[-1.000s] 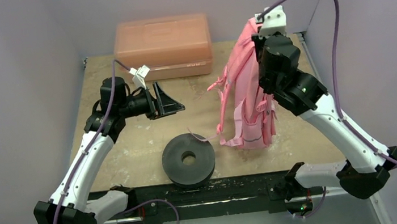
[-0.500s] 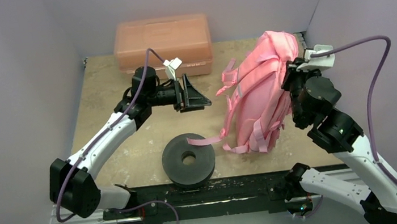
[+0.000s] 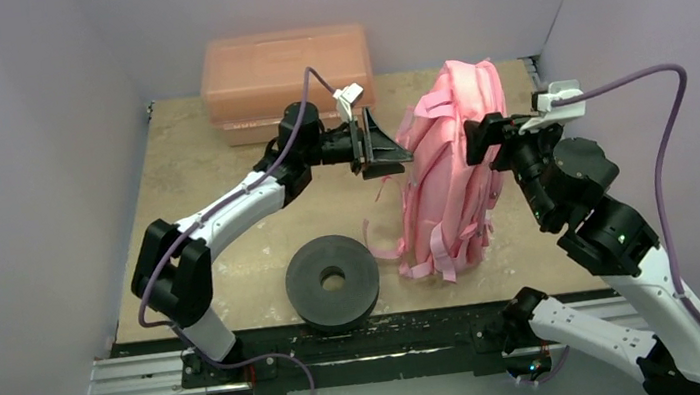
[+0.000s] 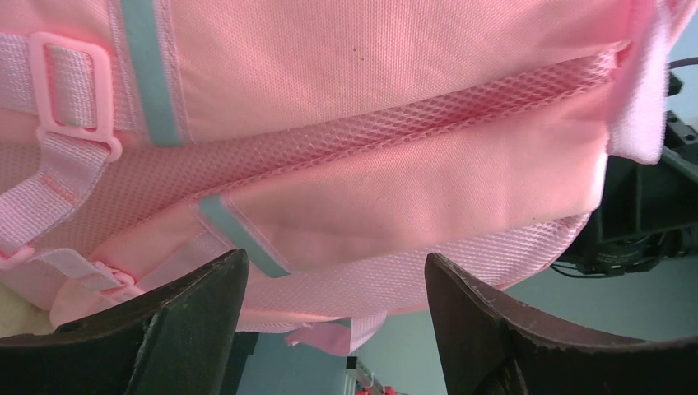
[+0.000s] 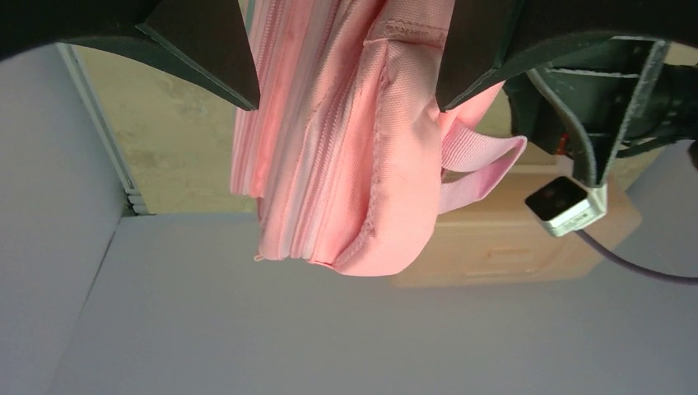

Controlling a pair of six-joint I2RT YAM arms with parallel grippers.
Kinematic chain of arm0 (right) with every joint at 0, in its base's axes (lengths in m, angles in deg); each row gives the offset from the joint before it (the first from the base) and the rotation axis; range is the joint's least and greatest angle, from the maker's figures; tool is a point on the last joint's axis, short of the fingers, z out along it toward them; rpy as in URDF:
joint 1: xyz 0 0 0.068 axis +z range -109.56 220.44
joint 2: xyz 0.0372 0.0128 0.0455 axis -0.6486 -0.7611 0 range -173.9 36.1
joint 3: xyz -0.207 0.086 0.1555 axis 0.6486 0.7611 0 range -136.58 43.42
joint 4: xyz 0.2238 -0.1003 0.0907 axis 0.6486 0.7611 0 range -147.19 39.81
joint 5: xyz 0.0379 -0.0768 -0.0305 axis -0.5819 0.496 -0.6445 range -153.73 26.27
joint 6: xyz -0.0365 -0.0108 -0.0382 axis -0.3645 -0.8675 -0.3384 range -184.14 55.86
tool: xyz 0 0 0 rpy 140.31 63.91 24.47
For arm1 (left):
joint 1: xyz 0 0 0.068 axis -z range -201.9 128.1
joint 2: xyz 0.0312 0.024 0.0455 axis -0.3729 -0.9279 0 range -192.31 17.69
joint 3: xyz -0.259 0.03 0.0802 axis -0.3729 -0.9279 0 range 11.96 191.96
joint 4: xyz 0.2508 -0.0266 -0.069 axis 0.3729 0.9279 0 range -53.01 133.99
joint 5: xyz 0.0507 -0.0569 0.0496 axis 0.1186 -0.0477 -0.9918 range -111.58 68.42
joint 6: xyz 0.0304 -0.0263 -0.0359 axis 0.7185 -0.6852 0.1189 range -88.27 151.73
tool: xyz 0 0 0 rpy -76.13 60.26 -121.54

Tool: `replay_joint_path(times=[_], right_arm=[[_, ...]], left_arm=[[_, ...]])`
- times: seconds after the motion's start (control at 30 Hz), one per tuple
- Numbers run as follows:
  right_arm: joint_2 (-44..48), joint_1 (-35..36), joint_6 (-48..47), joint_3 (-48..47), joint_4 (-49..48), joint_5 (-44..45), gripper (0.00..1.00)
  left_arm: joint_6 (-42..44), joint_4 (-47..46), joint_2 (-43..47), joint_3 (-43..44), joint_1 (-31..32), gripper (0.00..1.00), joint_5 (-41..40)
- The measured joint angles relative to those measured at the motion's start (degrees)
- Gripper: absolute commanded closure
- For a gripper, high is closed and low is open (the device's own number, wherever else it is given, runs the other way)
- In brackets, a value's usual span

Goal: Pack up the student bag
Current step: Adjust the student bag at the center of the board, then reset both arms

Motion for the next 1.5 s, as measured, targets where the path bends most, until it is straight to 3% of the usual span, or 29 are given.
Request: replay_joint_path(times=[0.17,0.43,0.6,0.93,1.2,1.5], right_arm=[[-3.39,0.04,0.24,-6.78,5.25,-2.32,0.08],[-3.54,0.04,5.92,-10.78,10.64,-3.19,0.06],[-2.16,0.04,8.02,-11.37,11.10,-3.34,0.06],[0.46,0.04,7.32,-15.08,10.64,-2.82,0.01],[-1.01,0.07,1.40,-20.81,6.75,3.69,0.01],[3.54,0.07,-5.35,-23.41,-2.97,10.51,0.01]], left_arm=[[-2.01,-1.68,-2.36,1.84,2.03,0.23,0.13],[0.44,1.70,-1.44,3.61,2.10,0.22,0.31],[6.23,11.32,1.86,4.92,1.84,0.20,-0.79],[21.55,35.08,11.82,16.61,0.37,0.16,-6.25],[32.17,50.29,27.63,25.11,-6.40,0.09,-16.83],[45.86,58.88,47.71,32.00,-6.95,0.04,-37.44]])
